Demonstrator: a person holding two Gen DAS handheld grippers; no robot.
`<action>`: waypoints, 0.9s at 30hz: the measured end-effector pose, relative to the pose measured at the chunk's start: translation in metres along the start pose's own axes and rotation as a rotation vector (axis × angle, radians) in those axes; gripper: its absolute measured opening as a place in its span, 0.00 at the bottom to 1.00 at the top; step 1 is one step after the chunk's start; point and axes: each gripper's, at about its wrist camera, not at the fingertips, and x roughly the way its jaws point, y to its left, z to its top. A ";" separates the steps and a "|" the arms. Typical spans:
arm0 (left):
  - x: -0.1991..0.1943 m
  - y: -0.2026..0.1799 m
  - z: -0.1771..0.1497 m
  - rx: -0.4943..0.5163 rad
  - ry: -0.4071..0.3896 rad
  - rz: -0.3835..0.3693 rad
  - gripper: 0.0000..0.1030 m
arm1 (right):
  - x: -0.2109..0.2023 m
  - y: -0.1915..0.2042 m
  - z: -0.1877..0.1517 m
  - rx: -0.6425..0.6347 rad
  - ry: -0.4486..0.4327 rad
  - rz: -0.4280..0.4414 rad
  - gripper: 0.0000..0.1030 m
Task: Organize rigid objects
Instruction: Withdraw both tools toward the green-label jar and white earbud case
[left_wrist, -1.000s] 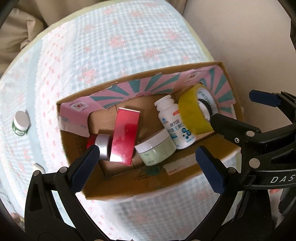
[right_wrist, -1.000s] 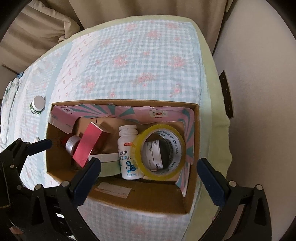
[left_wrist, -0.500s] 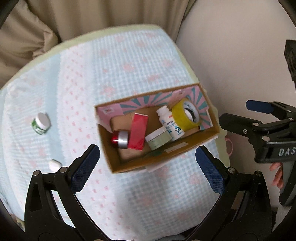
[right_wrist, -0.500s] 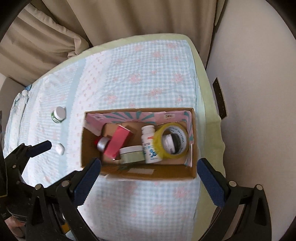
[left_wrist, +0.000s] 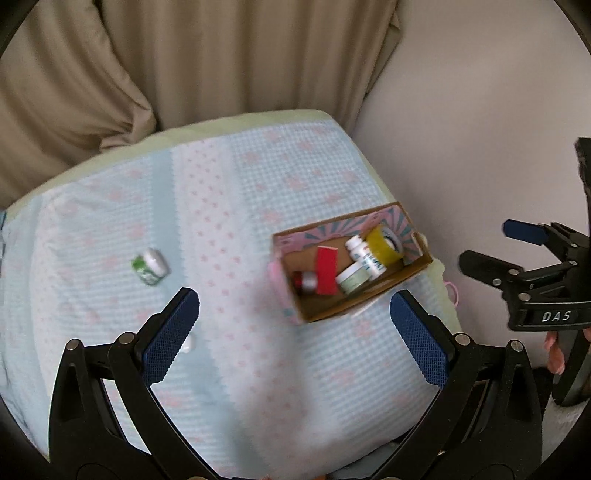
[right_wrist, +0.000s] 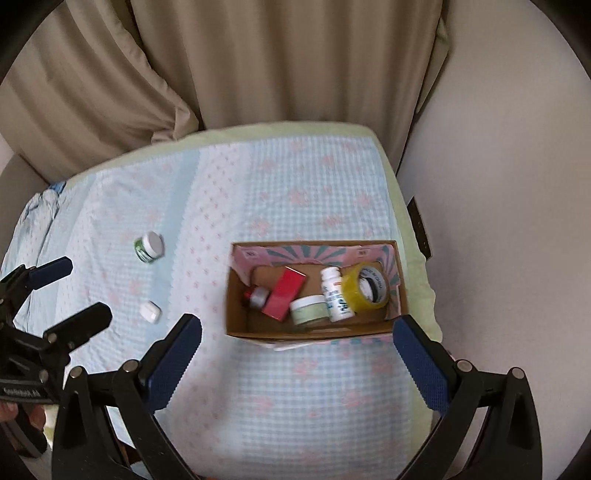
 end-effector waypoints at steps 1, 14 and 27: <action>-0.009 0.015 -0.004 0.000 -0.005 -0.007 1.00 | -0.008 0.015 -0.004 0.008 -0.013 -0.021 1.00; -0.049 0.188 -0.022 0.105 -0.008 0.051 1.00 | -0.011 0.162 -0.036 0.139 -0.041 -0.045 1.00; 0.078 0.278 -0.017 0.308 0.193 0.010 1.00 | 0.113 0.271 -0.066 0.263 0.185 0.037 1.00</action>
